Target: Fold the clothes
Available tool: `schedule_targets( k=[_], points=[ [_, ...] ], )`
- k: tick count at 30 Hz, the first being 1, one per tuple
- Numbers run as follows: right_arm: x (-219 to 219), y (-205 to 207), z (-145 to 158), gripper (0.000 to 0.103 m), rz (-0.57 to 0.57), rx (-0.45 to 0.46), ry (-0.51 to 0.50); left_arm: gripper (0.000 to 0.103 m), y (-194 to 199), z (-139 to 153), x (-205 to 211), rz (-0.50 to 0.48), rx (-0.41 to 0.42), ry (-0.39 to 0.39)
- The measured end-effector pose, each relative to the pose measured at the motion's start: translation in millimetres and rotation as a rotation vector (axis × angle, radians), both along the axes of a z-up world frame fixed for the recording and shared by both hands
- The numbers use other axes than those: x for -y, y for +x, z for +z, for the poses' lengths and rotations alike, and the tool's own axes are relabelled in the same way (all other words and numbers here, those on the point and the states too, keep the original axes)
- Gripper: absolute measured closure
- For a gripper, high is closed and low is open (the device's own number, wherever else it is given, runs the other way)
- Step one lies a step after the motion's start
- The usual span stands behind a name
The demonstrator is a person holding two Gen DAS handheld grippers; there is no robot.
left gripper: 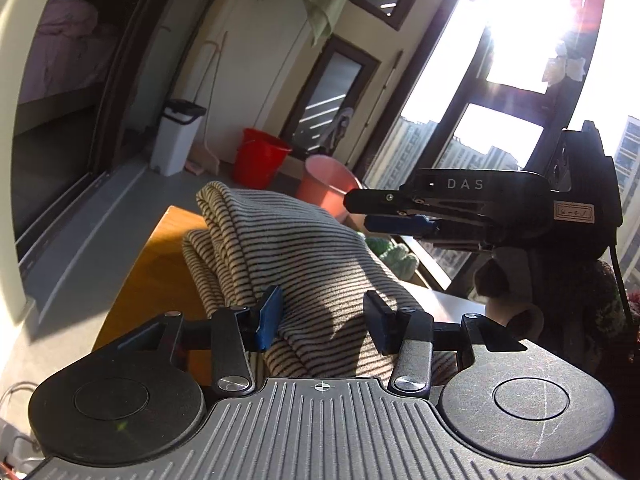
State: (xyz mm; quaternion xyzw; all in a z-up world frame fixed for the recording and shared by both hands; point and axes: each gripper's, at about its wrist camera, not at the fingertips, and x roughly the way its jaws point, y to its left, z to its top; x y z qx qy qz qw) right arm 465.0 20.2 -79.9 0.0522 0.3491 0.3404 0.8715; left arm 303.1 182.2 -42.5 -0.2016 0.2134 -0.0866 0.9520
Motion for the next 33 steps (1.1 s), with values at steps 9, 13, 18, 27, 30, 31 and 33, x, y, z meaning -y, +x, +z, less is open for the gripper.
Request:
schedule_targets(
  k=[9, 13, 18, 27, 30, 31, 33],
  points=[
    [-1, -46, 14, 0.053, -0.011, 0.162, -0.084, 0.053, 0, 2, 3, -0.005, -0.002, 0.005],
    [20, -72, 4, 0.048, -0.018, 0.145, -0.092, 0.053, 0, 1, 4, -0.006, -0.003, 0.008],
    [33, -64, -36, 0.007, -0.12, 0.089, -0.066, 0.053, 0, -1, 13, -0.003, -0.003, 0.067],
    [70, -92, -24, 0.0, -0.157, 0.079, 0.048, 0.043, -23, 14, 21, 0.063, -0.009, 0.069],
    [92, -125, -16, 0.0, -0.135, 0.087, 0.028, 0.014, -57, 25, 36, 0.111, -0.036, 0.11],
    [97, -136, -15, 0.0, -0.129, 0.085, 0.014, 0.011, -69, 26, 42, 0.125, -0.053, 0.13],
    [107, -158, -16, 0.0, -0.139, 0.08, 0.0, 0.005, -88, 27, 55, 0.165, -0.111, 0.172]
  ],
)
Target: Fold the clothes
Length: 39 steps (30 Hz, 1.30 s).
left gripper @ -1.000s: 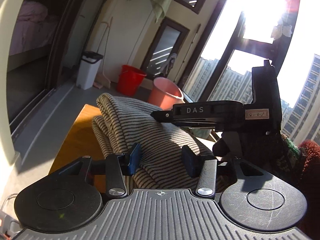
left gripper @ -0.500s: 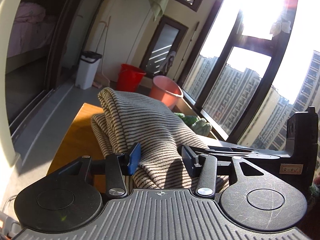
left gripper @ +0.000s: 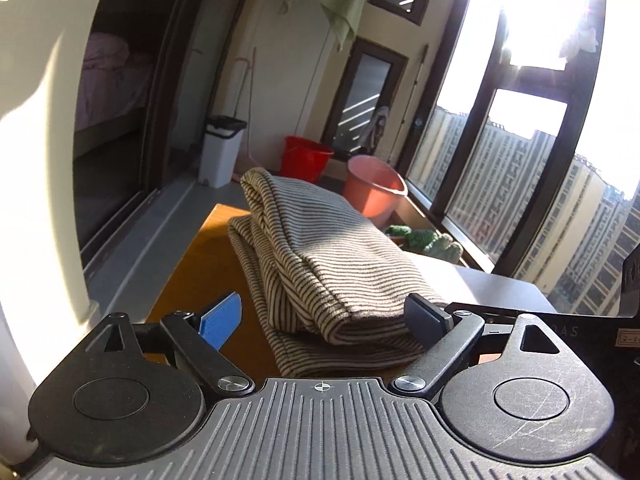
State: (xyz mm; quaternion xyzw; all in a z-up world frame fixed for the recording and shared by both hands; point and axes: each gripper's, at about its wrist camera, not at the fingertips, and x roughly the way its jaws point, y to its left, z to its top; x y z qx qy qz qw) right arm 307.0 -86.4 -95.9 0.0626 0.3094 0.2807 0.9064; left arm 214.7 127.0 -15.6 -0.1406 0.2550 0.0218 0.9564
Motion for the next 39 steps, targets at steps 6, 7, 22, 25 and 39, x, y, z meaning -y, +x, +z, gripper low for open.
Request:
schedule_targets(
  k=[6, 7, 22, 25, 39],
  points=[
    [2, -53, -16, 0.0, -0.065, -0.075, -0.149, 0.0, -36, -24, 24, 0.101, -0.18, 0.024],
    [-3, -63, -17, 0.0, -0.077, -0.063, -0.205, 0.0, -42, -26, 28, 0.113, -0.177, 0.054],
    [5, -91, -27, 0.0, -0.117, -0.011, -0.318, 0.0, -60, -32, 65, 0.234, -0.237, 0.188],
    [5, -92, -27, 0.0, -0.118, -0.008, -0.318, 0.0, -59, -32, 67, 0.234, -0.247, 0.207],
    [4, -88, -28, 0.0, -0.114, -0.007, -0.321, 0.0, -57, -32, 67, 0.23, -0.246, 0.211]
  ],
)
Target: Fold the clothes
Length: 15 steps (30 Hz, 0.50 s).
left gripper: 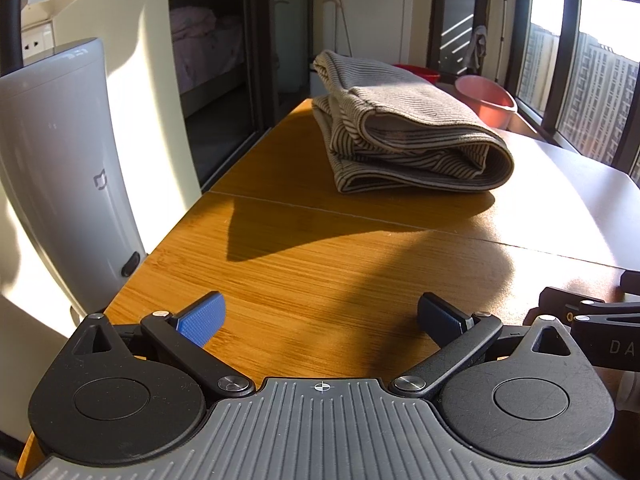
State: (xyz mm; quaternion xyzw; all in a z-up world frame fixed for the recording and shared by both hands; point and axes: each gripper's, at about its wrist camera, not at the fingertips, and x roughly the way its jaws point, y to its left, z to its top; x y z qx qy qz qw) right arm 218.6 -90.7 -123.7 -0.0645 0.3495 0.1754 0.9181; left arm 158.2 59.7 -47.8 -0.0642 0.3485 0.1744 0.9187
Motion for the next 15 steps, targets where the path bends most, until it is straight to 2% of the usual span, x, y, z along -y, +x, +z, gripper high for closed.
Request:
schedule_targets(
  k=[4, 15],
  points=[
    [-0.7, 8.0, 0.7, 0.0, 0.04, -0.002, -0.002, 0.0, 0.2, 0.2, 0.8, -0.006, 0.0, 0.002],
    [-0.6, 5.5, 1.0, 0.0, 0.039, 0.003, 0.001, 0.0, -0.1, -0.3, 2.5, -0.007, 0.001, 0.0]
  ],
)
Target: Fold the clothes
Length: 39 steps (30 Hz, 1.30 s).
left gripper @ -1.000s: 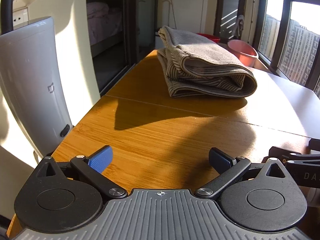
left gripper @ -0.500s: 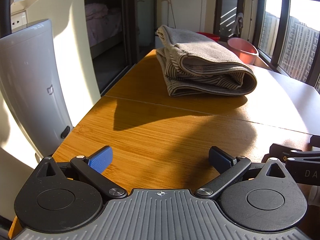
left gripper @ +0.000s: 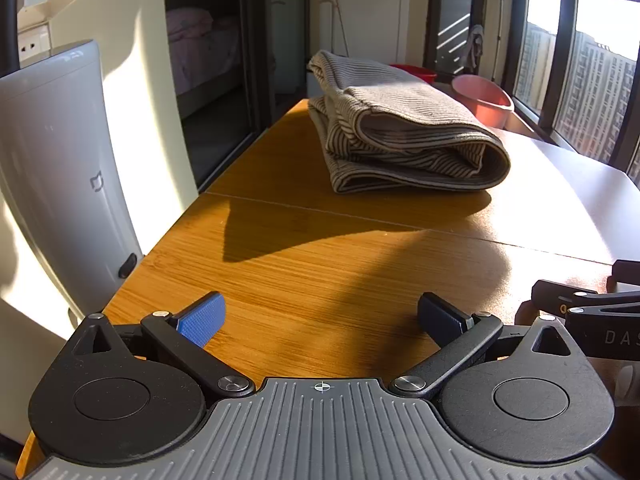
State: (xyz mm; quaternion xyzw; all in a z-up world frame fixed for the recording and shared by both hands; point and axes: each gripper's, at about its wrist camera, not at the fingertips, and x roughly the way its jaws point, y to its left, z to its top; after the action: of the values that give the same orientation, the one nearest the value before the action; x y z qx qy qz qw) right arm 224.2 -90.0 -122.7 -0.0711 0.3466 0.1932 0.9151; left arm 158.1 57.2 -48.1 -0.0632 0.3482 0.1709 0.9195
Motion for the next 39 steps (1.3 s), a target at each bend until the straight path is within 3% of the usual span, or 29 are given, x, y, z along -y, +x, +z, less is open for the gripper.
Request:
schedule_targets(
  k=[39],
  points=[
    [-1.3, -0.1, 0.1, 0.0, -0.002, -0.001, 0.0, 0.0, -1.4, 0.0, 0.9, -0.011, -0.002, -0.003]
  ],
)
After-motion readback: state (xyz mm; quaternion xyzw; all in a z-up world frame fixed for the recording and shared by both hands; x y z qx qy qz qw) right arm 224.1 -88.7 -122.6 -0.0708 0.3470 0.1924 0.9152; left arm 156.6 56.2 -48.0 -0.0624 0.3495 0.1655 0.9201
